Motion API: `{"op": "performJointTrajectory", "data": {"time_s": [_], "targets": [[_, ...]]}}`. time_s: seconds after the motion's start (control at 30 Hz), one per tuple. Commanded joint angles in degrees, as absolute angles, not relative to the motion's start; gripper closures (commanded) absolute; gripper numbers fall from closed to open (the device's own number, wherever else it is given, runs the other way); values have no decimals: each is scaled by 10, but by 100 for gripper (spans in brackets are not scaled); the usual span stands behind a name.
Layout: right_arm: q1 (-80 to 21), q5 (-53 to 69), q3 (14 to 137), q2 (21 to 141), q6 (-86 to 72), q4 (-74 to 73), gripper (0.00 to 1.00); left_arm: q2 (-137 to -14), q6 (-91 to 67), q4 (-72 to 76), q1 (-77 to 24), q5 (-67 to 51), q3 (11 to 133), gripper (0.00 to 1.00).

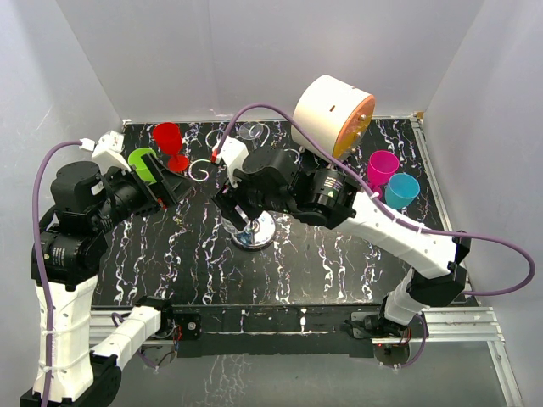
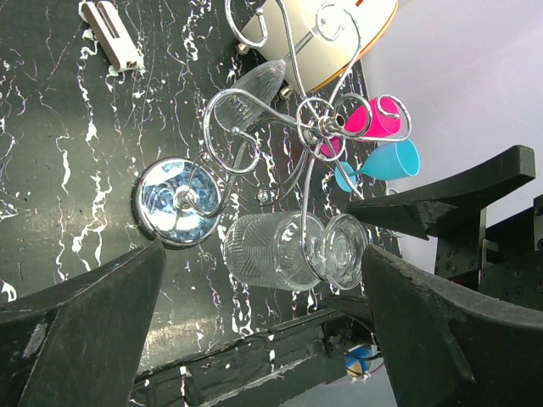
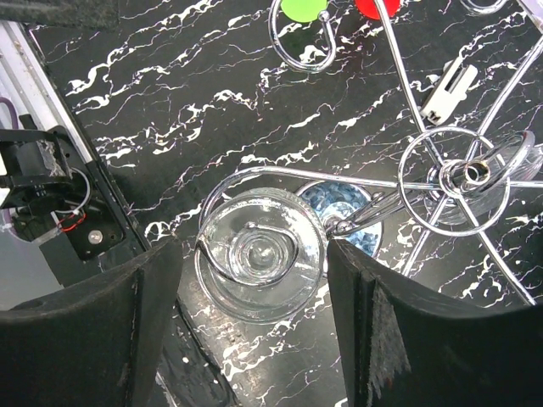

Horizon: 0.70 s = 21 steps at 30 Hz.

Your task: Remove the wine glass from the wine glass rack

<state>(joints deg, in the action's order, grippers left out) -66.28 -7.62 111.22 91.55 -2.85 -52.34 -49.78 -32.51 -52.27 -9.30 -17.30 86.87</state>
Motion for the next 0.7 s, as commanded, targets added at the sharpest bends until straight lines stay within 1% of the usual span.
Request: {"op": "performJointTrajectory", "data": {"time_s": [0.0, 0.27, 0.47, 0.57, 0.67], "targets": [[-665, -88, 1124, 915, -17, -486, 35, -494, -316, -515, -95, -171, 868, 1], [-665, -99, 1123, 912, -14, -488, 50, -494, -316, -515, -95, -171, 867, 1], [-665, -82, 1139, 914, -16, -491, 63, -493, -316, -517, -96, -171, 868, 1], [-665, -70, 1149, 911, -18, -488, 72, -493, -316, -516, -96, -171, 868, 1], [-666, -69, 1153, 910, -18, -487, 76, -495, -316, -515, -95, -171, 868, 1]]}}
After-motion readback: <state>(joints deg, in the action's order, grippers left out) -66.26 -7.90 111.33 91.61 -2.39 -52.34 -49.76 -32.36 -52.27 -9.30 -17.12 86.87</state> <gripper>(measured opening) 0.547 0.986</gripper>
